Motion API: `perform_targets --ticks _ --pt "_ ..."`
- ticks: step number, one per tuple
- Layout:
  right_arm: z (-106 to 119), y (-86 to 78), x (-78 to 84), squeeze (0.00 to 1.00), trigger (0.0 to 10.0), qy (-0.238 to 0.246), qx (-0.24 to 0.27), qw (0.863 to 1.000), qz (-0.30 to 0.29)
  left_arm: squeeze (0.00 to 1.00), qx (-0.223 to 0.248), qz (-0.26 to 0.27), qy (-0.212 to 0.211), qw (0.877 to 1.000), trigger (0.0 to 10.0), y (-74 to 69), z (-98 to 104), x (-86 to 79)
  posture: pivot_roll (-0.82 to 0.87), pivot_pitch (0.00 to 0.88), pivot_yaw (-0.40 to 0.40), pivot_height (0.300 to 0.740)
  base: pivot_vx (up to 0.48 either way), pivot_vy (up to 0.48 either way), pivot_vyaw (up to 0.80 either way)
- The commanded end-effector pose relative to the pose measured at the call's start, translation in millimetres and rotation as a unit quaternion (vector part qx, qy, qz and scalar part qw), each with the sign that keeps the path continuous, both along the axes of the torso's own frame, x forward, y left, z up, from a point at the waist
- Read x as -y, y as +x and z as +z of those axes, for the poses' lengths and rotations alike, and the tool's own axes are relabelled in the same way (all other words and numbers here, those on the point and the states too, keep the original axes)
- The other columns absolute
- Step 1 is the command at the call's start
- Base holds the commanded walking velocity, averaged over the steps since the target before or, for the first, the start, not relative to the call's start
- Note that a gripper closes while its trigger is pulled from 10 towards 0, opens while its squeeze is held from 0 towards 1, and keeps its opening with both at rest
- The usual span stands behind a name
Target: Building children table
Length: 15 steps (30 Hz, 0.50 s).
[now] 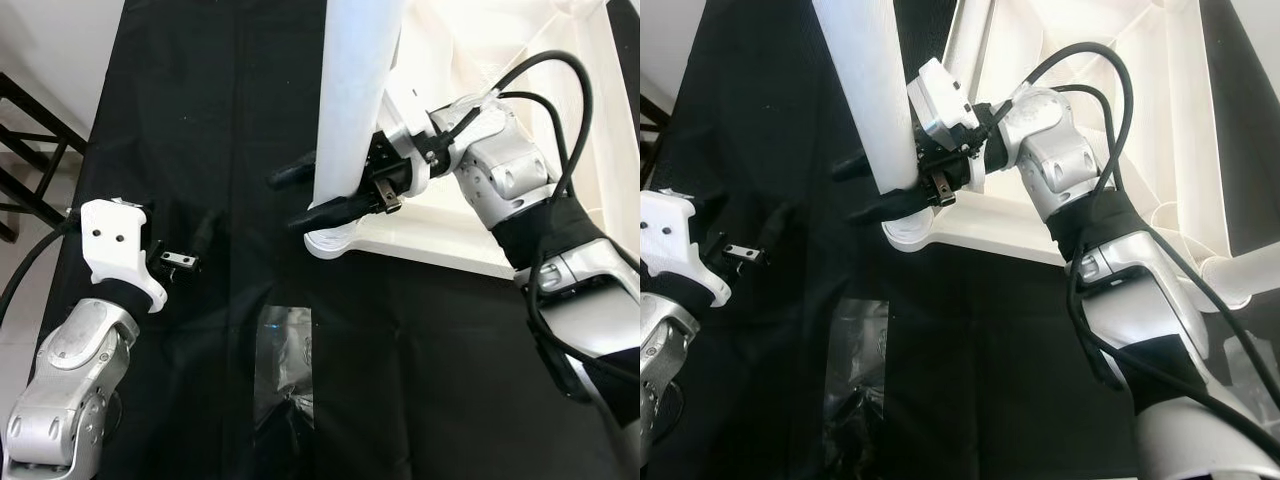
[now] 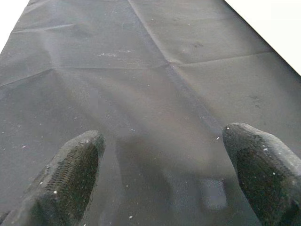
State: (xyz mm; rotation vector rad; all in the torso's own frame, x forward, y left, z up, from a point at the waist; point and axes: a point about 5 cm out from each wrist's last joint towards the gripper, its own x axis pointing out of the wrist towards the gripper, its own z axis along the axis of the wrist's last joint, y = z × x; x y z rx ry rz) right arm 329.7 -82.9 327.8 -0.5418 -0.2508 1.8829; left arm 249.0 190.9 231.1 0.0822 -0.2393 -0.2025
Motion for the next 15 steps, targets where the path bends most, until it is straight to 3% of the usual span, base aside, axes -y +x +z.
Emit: perform_targets --ticks 1,10,15 --pt "-40 -2.2 -1.0 0.0 10.0 -0.071 -0.077 0.994 0.016 0.0 -0.009 0.002 0.006 1.0 10.0 -4.2 -3 -0.4 0.13 0.437 -0.075 0.74 0.0 0.0 0.0" --pt "-46 -14.8 10.8 0.0 10.0 -0.056 -0.139 0.988 0.039 0.0 -0.009 0.004 0.008 1.0 10.0 -2.9 -3 -1.9 0.13 0.436 -0.072 0.74 0.0 0.0 0.0" --pt "-60 -19.3 16.2 0.0 10.0 -0.067 -0.133 0.988 0.035 0.0 -0.008 0.003 0.008 1.0 10.0 -0.7 -3 -1.8 0.12 0.432 -0.065 0.74 0.0 0.0 0.0"
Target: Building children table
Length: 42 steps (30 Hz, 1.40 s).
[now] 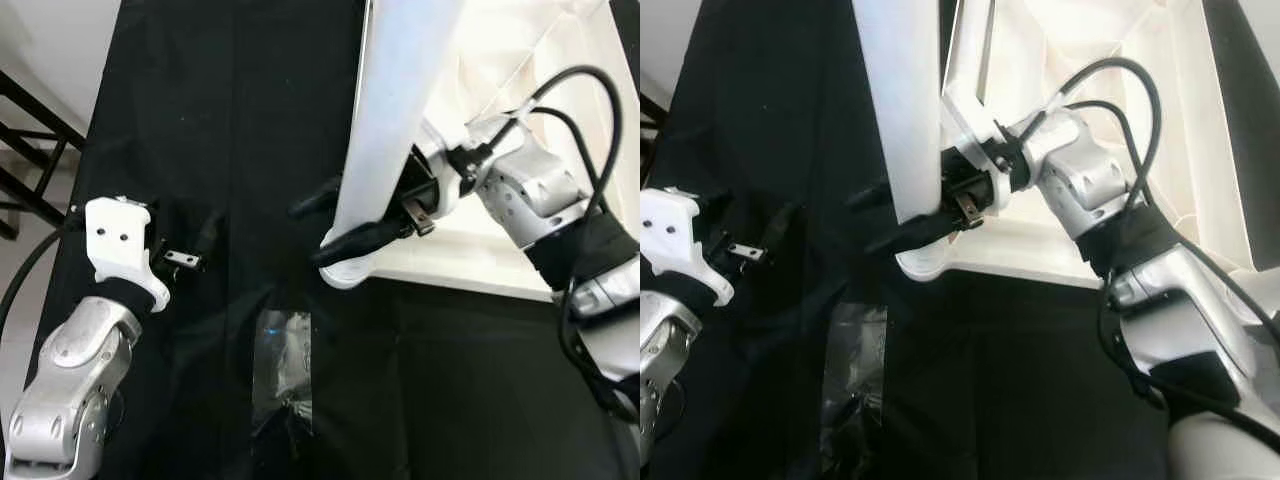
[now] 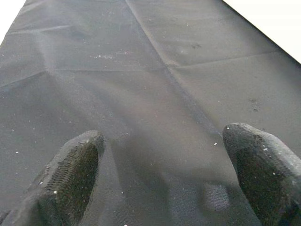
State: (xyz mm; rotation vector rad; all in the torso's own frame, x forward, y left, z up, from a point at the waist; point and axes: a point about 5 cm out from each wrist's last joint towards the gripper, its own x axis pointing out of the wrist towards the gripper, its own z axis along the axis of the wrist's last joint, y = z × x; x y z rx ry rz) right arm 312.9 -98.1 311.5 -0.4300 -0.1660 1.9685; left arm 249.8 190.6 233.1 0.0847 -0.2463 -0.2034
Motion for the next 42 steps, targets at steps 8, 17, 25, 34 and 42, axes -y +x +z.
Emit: perform_targets --ticks 8,17,25,34,42 --pt "-53 -7.5 6.8 0.0 10.0 -0.053 -0.053 0.997 -0.003 0.0 -0.01 0.002 0.005 1.0 10.0 1.0 -5 -1.4 0.11 0.424 -0.065 0.74 0.0 0.0 0.0" --pt "-115 -47.3 -23.8 0.0 10.0 -0.05 -0.15 0.958 -0.239 0.0 -0.004 0.003 0.001 1.0 10.0 3.6 -5 -0.6 0.08 0.413 -0.085 0.74 0.0 0.0 0.0" --pt "-132 -44.3 -22.8 0.0 10.0 -0.031 -0.169 0.9 -0.401 0.0 -0.006 0.0 0.0 1.0 10.0 5.2 -7 -0.8 0.06 0.401 -0.082 0.74 0.0 0.0 0.0" --pt "-151 -45.3 -23.2 0.0 10.0 0.016 -0.045 0.794 -0.606 0.0 0.003 0.001 0.001 1.0 10.0 8.9 -4 -1.4 0.06 0.383 -0.077 0.74 0.0 0.0 0.0" --pt "-144 -42.2 -23.4 0.0 10.0 0.009 0.043 0.776 -0.629 0.0 0.012 0.008 0.005 1.0 10.0 12.3 -1 -6.8 0.06 0.362 -0.076 0.74 0.0 0.0 0.0"
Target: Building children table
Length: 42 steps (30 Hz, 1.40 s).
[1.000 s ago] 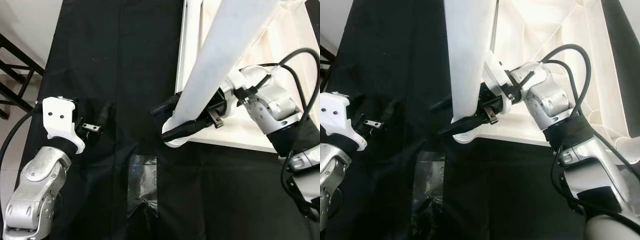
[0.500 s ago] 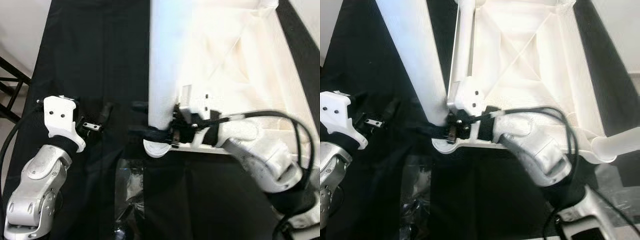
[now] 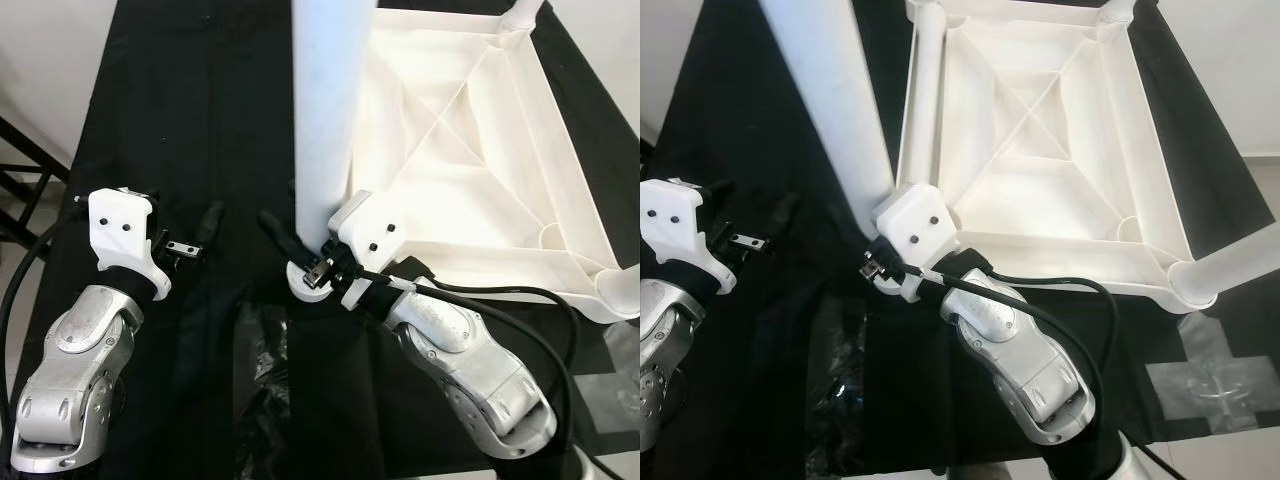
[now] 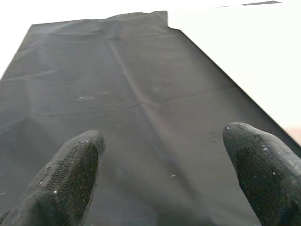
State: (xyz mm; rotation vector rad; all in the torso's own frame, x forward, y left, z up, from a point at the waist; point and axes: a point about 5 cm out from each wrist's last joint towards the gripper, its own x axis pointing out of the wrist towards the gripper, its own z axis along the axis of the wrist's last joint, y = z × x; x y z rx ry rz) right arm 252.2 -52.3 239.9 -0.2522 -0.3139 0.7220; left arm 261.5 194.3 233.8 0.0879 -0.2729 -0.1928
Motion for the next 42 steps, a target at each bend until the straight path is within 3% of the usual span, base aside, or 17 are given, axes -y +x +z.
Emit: perform_targets --ticks 1,11,14,18,27,31,36,38,39,42 --pt "-72 21.5 25.1 0.0 10.0 -0.138 -0.129 0.978 -0.094 0.0 0.0 0.004 0.005 1.0 10.0 1.2 -1 -3.1 0.06 0.36 -0.076 0.74 0.0 0.0 0.0" --pt "-70 27.4 34.3 0.0 10.0 -0.098 -0.134 0.974 -0.156 0.0 0.005 0.003 0.005 1.0 10.0 3.5 0 -2.4 0.05 0.353 -0.071 0.74 0.0 0.0 0.0" --pt "-71 25.5 33.7 0.0 10.0 -0.063 -0.15 0.972 -0.168 0.0 0.007 0.002 0.005 1.0 10.0 3.9 1 -2.3 0.05 0.353 -0.069 0.74 0.0 0.0 0.0" --pt "-61 22.1 39.3 0.0 10.0 0.02 -0.132 0.974 -0.181 0.0 0.01 0.001 0.006 1.0 10.0 4.9 2 -2.9 0.06 0.348 -0.066 0.74 0.0 0.0 0.0" --pt "-63 22.8 63.1 0.0 10.0 -0.001 -0.109 0.971 -0.213 0.0 0.014 -0.005 0.007 1.0 10.0 9.2 3 -3.0 0.05 0.332 -0.054 0.74 0.0 0.0 0.0" --pt "-58 28.0 64.7 0.0 10.0 0.013 -0.095 0.972 -0.216 0.0 0.015 -0.009 0.008 1.0 10.0 10.2 3 -1.4 0.05 0.324 -0.044 0.74 0.0 0.0 0.0" --pt "-44 40.1 67.7 0.0 10.0 0.027 -0.069 0.972 -0.221 0.0 0.015 -0.01 0.008 1.0 10.0 10.7 3 -1.3 0.05 0.321 -0.04 0.74 0.0 0.0 0.0" --pt "-19 56.3 77.2 0.0 10.0 0.033 -0.028 0.972 -0.233 0.0 0.016 -0.01 0.01 1.0 10.0 11.0 4 -1.7 0.06 0.325 -0.04 0.74 0.0 0.0 0.0" --pt "-19 56.3 77.2 0.0 10.0 0.033 -0.028 0.972 -0.233 0.0 0.016 -0.01 0.01 1.0 10.0 11.0 4 -1.7 0.06 0.325 -0.04 0.74 0.0 0.0 0.0" --pt "17 72.7 93.0 0.0 10.0 0.046 0.02 0.966 -0.252 0.0 0.017 -0.009 0.01 1.0 10.0 10.6 4 -2.1 0.06 0.329 -0.043 0.74 0.0 0.0 0.0"
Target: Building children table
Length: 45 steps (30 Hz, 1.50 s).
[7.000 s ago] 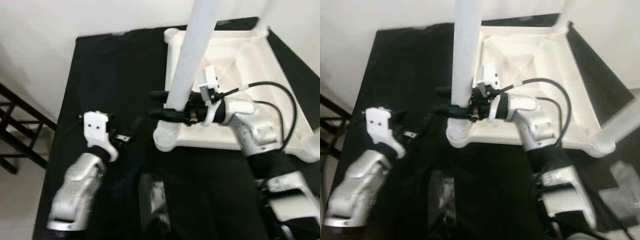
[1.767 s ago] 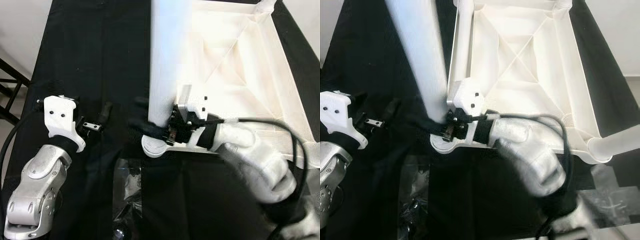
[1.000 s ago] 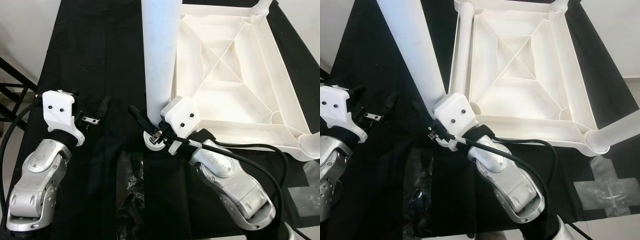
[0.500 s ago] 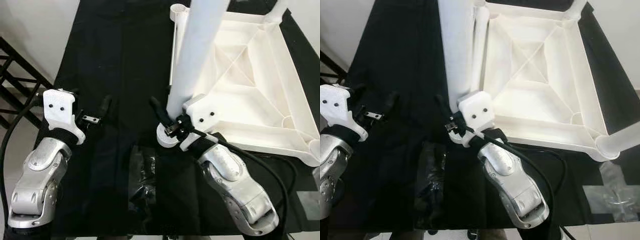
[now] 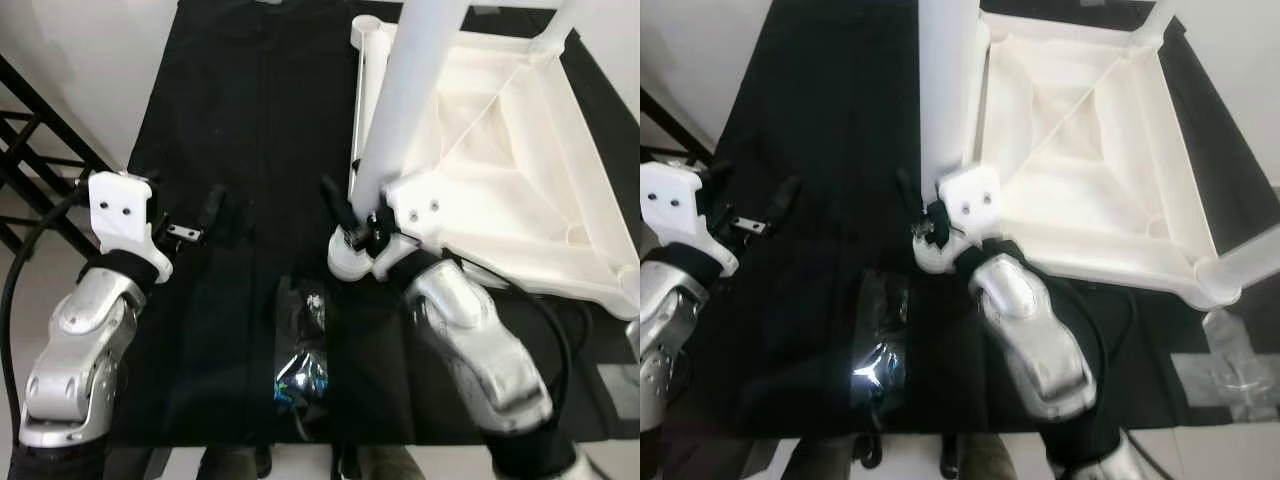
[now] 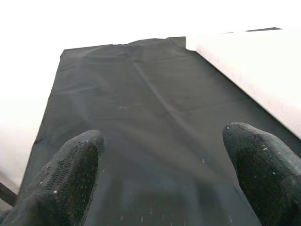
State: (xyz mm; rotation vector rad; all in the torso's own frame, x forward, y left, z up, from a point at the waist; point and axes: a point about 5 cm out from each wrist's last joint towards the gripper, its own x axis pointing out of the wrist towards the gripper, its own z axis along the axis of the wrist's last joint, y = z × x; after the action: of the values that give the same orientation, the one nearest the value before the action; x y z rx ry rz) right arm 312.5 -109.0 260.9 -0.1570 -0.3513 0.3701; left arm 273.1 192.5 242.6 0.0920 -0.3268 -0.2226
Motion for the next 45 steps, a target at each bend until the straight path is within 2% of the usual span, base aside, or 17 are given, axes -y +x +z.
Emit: perform_targets --ticks 1,2,7,13,17,26,39,43,45 --pt "-4 12.3 36.4 0.0 10.0 -0.031 -0.009 0.995 -0.092 0.0 -0.01 0.007 0.008 1.0 10.0 -0.9 -5 -3.8 0.06 0.329 -0.043 0.74 0.0 0.0 0.0" --pt "4 15.2 39.9 0.0 10.0 -0.027 0.0 0.995 -0.095 0.0 -0.01 0.007 0.008 1.0 10.0 -1.2 -6 -3.7 0.06 0.331 -0.045 0.74 0.0 0.0 0.0" --pt "12 17.5 41.9 0.0 10.0 -0.018 0.009 0.995 -0.094 0.0 -0.01 0.007 0.007 1.0 10.0 -1.6 -7 -3.3 0.06 0.333 -0.044 0.74 0.0 0.0 0.0" --pt "9 19.3 29.4 0.0 10.0 0.015 -0.006 0.998 -0.057 0.0 -0.013 0.006 0.009 1.0 10.0 -2.1 -7 -2.6 0.07 0.335 -0.04 0.74 0.0 0.0 0.0" --pt "12 22.3 27.5 0.0 10.0 0.026 -0.005 0.999 -0.047 0.0 -0.013 0.005 0.01 1.0 10.0 -1.8 -7 -2.3 0.07 0.335 -0.038 0.74 0.0 0.0 0.0" --pt "22 24.7 27.8 0.0 10.0 0.026 0.01 0.999 -0.038 0.0 -0.014 0.004 0.008 1.0 10.0 -2.0 -7 -1.4 0.07 0.334 -0.041 0.74 0.0 0.0 0.0" --pt "21 24.9 21.6 0.0 10.0 0.03 -0.003 0.999 -0.013 0.0 -0.013 0.004 0.009 1.0 10.0 -1.6 -7 -1.9 0.07 0.333 -0.042 0.74 0.0 0.0 0.0" --pt "18 25.3 21.4 0.0 10.0 0.027 -0.011 0.999 -0.015 0.0 -0.013 0.004 0.009 1.0 10.0 -1.7 -8 -2.1 0.07 0.333 -0.043 0.74 0.0 0.0 0.0" --pt "3 21.3 24.7 0.0 10.0 0.064 -0.028 0.994 -0.08 0.0 -0.01 0.004 0.009 1.0 10.0 -1.4 -6 -2.2 0.06 0.333 -0.043 0.74 0.0 0.0 0.0"
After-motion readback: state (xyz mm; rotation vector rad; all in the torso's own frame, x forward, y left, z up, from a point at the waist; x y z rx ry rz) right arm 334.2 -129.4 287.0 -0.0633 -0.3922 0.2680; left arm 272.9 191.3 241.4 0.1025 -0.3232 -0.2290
